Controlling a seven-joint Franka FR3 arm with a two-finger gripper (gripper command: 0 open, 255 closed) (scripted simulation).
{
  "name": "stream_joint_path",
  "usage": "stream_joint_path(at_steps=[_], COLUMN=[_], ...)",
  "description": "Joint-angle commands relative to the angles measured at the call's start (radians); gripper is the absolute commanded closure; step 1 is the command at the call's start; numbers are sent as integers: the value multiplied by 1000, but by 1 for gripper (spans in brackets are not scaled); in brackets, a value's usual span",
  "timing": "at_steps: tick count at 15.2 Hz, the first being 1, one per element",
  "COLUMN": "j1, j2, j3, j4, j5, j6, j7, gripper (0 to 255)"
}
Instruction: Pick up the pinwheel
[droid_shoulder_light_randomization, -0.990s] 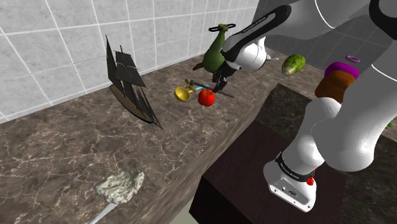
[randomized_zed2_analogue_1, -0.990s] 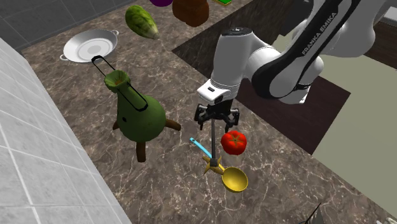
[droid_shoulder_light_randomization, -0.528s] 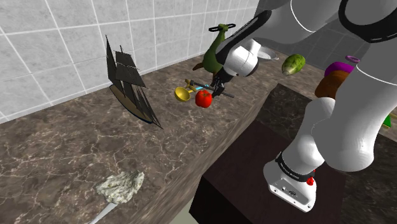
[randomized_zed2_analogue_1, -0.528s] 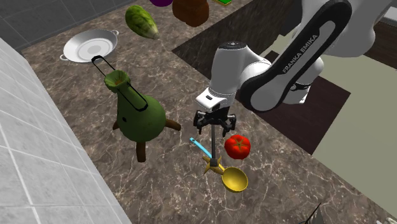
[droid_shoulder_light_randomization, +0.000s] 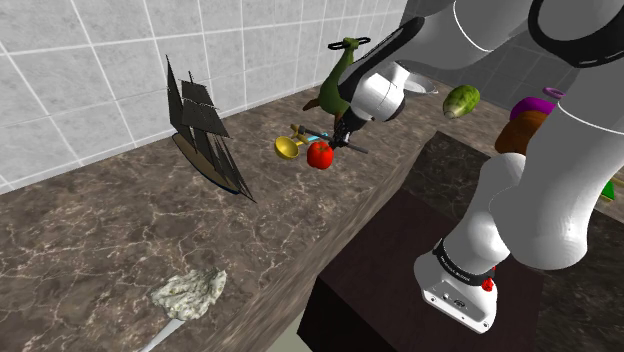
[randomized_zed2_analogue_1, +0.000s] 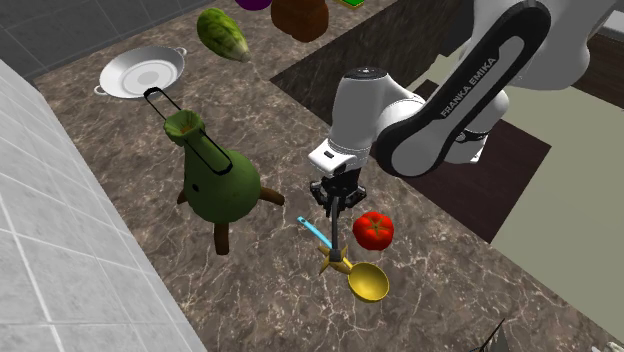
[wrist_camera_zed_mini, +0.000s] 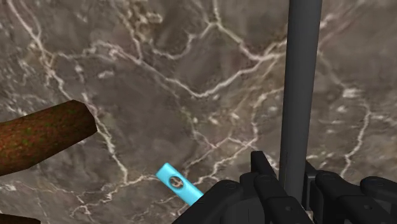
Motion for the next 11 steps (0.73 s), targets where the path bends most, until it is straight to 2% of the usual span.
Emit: stream_joint_path(at_steps=[1,3,7,11], j1=[0,1,20,16], j2=[0,-3,-77,-151], j3=[0,-1,-36,-48], j4=[0,-2,-19,-29], j5=[0,-4,-162,-323], j6=[0,1,-5,-21], j7=[0,4,130,258], gripper=[255,255,255,255])
